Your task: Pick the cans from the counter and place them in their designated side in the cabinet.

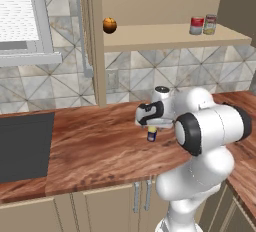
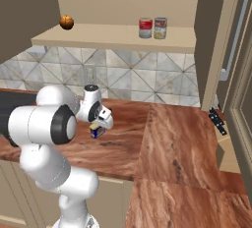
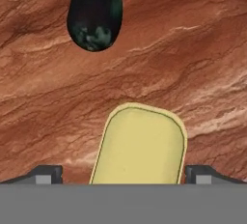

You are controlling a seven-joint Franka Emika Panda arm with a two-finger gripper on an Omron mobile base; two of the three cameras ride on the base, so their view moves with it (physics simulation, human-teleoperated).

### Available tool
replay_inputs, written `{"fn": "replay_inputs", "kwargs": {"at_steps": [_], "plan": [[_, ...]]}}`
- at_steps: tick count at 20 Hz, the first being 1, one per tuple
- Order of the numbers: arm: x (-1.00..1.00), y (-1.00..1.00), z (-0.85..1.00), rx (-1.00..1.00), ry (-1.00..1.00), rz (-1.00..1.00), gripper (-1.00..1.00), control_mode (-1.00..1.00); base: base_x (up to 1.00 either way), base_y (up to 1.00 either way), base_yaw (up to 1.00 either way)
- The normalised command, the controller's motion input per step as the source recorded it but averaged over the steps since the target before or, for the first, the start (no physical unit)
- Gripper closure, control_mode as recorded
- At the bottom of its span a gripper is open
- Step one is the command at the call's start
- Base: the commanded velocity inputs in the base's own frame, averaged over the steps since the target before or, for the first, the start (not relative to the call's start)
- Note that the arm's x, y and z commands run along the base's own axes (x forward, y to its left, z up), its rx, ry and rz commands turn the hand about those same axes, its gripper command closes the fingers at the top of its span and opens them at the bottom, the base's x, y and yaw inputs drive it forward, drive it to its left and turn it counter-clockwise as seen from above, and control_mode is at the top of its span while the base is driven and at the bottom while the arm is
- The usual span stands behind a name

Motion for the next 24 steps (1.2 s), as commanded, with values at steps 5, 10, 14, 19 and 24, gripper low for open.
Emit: {"fn": "replay_inputs", "kwargs": {"at_steps": [5,10,14,19,24], "plan": [[0.14,0.00,-0.28,0.00,0.04,0.00,1.00,-1.00,0.00,0.00,0.00],[0.00,-0.01,-0.18,0.01,0.05,0.00,1.00,-1.00,0.00,0.00,0.00],[-0.03,0.00,0.09,0.02,-0.08,0.00,1.00,-1.00,0.00,0.00,0.00],[-0.17,0.00,0.44,0.01,-0.17,0.00,1.00,-1.00,0.00,0.00,0.00],[-0.22,-0.06,0.47,0.00,-0.16,0.00,1.00,-1.00,0.00,0.00,0.00]]}}
